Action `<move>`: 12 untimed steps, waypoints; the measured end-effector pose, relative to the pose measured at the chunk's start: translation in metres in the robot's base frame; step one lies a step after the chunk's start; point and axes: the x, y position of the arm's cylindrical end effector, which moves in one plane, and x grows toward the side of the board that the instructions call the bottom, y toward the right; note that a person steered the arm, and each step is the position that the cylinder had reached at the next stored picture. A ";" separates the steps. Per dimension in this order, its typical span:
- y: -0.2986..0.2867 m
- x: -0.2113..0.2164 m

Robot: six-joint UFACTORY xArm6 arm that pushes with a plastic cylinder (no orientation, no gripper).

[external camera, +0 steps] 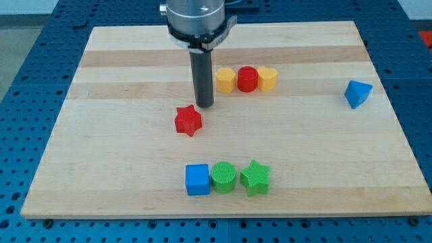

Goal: Move the red star to the blue cube

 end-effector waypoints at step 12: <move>-0.029 0.005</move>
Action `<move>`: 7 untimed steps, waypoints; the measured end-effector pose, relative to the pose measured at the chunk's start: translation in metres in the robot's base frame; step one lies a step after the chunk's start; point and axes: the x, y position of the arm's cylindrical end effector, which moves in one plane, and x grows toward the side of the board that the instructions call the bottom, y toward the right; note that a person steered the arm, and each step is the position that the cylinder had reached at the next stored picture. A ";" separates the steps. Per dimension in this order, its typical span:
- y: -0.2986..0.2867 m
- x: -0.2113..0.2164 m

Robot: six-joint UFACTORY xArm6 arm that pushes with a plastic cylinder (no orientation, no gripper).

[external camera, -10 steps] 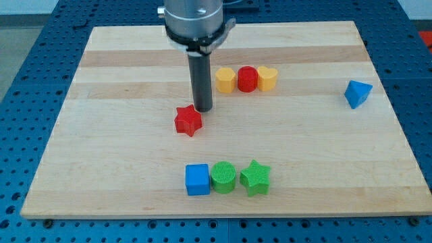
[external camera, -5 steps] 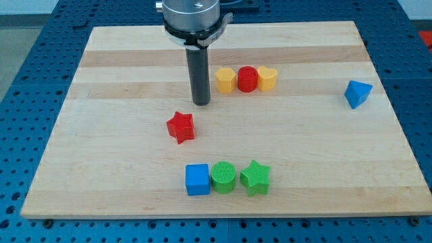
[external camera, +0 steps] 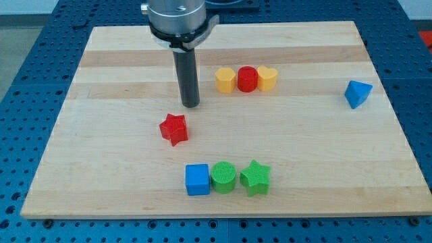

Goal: Move the red star to the blue cube

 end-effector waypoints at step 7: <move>-0.072 0.073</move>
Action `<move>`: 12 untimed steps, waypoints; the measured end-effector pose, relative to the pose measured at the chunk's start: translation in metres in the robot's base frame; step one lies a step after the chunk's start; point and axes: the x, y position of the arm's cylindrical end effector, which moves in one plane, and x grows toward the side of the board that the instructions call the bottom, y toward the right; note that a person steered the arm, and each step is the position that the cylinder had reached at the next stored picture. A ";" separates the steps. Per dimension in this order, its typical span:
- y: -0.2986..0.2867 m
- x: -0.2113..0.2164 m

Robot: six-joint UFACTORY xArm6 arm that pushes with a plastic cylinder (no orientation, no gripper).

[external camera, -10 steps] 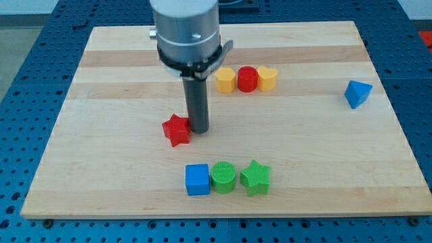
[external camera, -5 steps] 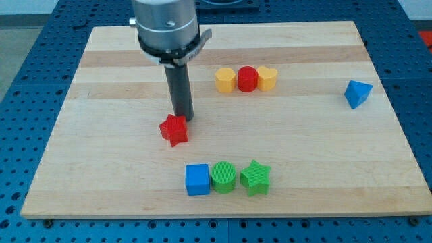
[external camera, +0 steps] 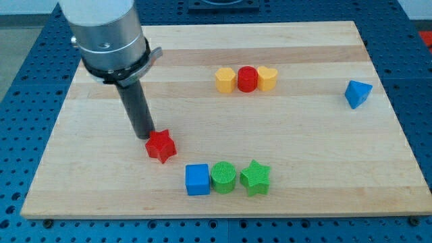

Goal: Move the red star to the blue cube

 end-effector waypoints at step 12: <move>0.074 0.025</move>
